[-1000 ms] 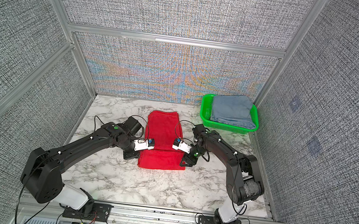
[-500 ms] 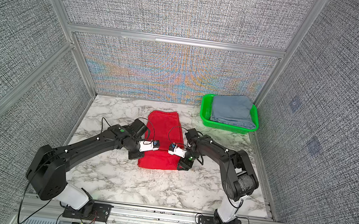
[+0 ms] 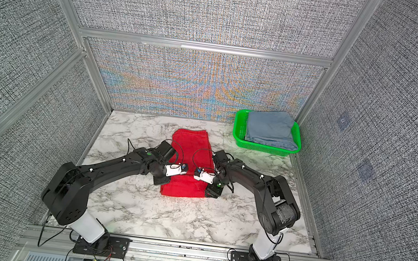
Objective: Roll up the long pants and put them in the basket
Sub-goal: Roll the long pant at the center of the board.
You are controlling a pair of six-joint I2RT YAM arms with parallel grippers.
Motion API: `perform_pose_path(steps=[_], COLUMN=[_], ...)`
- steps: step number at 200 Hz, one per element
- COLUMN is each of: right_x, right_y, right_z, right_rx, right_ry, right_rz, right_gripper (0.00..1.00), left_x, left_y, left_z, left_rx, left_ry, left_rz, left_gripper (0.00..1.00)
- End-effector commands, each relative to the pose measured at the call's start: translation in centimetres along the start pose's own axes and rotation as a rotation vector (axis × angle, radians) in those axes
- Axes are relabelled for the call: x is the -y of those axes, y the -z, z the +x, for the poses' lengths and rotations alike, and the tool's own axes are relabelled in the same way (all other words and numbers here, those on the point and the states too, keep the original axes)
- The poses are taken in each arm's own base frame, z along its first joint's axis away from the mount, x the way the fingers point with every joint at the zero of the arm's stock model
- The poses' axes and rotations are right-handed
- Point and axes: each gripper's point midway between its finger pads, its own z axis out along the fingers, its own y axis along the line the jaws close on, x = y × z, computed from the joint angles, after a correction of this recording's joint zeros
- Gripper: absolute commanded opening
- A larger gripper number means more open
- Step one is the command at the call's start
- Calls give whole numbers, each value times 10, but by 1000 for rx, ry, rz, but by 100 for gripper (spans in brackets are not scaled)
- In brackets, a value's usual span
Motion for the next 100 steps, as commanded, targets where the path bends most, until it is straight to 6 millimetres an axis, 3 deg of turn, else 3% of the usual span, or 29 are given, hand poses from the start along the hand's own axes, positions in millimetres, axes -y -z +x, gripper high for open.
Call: perform_pose_path(steps=[1,27,84,100], right_x=[8,13,21,18], right_y=[5,13,23,23], right_z=[-10,-16,-23,-24], right_rx=[43,81,132,138], right_ry=[10,20,94,113], right_rz=[50,101,245,255], right_gripper=[60,60,63,63], left_x=[4,14,25,28], left_y=[-11,-26,-33,-35], left_z=[1,8,3,3], left_rx=[-20,-47,-32,-39], left_ry=[12,32,81,99], left_rz=[32,79,159,190], left_gripper=[26,23,20,13])
